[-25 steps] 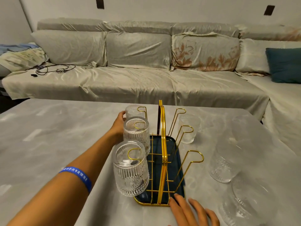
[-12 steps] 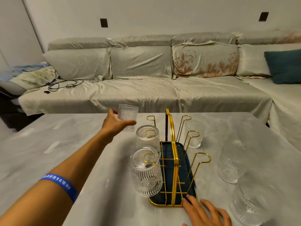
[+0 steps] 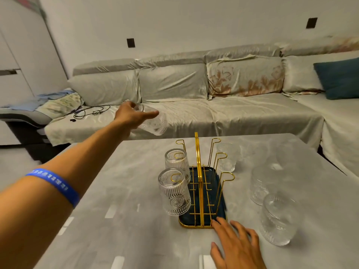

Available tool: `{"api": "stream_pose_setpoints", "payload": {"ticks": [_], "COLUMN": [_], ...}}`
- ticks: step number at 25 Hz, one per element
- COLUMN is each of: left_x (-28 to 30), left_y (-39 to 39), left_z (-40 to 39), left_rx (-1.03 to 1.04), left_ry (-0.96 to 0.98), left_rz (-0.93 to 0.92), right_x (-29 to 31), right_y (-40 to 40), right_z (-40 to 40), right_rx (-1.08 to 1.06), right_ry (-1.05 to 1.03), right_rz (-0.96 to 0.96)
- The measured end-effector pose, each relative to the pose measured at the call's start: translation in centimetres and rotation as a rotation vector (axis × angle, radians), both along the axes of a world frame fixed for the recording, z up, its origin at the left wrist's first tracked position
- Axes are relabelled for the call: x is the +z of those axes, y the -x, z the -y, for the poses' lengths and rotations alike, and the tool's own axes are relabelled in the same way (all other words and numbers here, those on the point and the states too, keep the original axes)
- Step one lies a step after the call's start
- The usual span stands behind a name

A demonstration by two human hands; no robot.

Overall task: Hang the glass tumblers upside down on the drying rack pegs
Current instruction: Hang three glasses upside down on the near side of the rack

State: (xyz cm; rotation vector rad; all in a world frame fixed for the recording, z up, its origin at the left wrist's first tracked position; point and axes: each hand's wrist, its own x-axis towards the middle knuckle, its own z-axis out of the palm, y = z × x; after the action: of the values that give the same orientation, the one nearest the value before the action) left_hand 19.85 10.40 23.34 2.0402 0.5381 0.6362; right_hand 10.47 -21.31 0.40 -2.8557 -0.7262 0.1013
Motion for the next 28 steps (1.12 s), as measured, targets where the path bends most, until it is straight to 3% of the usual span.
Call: {"api": "stream_pose_setpoints", "payload": {"ticks": [6, 15, 28], "left_x": [-1.3, -4.5, -7.6], "left_y": [-1.9, -4.7, -6.9], "left_z": [3.9, 4.4, 6.4], "left_rx": [-0.084, -0.148, -0.214], "left_ry": [-0.154, -0.069, -0.259], "left_rz": [-0.049, -0.122, -0.314], "right_x": [-1.3, -1.7, -2.1], "right_y": [-0.9, -0.9, -1.3], "right_z": [0.0, -0.5, -0.9], "right_rx": [0.004, -0.022, -0.061], "right_ry": [0.002, -0.055, -0.072], "right_rz": [0.055, 0.181, 0.181]}}
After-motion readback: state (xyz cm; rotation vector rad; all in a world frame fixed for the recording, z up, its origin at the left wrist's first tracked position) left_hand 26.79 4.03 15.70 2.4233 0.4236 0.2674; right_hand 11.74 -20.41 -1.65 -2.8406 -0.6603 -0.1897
